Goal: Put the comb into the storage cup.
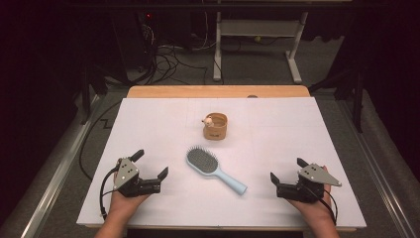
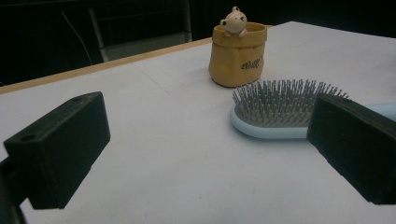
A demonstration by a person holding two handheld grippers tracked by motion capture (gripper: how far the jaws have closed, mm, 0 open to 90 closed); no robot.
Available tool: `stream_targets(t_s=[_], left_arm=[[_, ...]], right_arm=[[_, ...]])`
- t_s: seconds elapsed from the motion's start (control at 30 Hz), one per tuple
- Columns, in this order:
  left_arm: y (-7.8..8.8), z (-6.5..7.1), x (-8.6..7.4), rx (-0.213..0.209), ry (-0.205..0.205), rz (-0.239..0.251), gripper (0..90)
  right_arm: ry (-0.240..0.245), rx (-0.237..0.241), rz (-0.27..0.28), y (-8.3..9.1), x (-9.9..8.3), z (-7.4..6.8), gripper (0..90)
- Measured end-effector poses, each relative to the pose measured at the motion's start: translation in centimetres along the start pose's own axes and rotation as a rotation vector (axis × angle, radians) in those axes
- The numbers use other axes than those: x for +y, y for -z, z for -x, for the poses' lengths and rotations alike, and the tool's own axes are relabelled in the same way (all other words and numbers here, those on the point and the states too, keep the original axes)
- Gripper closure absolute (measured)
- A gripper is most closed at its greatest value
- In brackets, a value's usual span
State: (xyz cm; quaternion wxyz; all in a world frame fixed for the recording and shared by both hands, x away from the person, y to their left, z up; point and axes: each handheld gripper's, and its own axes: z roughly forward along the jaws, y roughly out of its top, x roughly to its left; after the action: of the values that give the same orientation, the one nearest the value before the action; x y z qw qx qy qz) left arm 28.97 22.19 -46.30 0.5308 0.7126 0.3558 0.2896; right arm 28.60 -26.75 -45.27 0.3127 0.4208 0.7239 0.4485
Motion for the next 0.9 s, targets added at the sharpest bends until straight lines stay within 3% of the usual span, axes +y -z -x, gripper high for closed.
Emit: stream_targets(t_s=[0.3, 0.47, 0.67, 0.9], left_arm=[[-0.1, -0.1, 0.0, -0.014, 0.012, -0.007, 0.3], [-0.1, -0.1, 0.0, -0.015, 0.008, -0.004, 0.0], [-0.2, -0.1, -0.2, -0.02, 0.009, -0.008, 0.0], [-0.2, 0.0, -0.2, -0.028, -0.003, 0.001, 0.0]], right_arm=[[0.023, 0.014, -0.044, -0.2, 0.1, 0.1, 0.0], [0.023, 0.028, -0.094, -0.4, -0.1, 0.3, 0.0], [0.016, 0.056, -0.159, -0.8, -0.3, 0.2, 0.0], [0.035, 0.095, -0.197, -1.1, -0.4, -0.3, 0.0]])
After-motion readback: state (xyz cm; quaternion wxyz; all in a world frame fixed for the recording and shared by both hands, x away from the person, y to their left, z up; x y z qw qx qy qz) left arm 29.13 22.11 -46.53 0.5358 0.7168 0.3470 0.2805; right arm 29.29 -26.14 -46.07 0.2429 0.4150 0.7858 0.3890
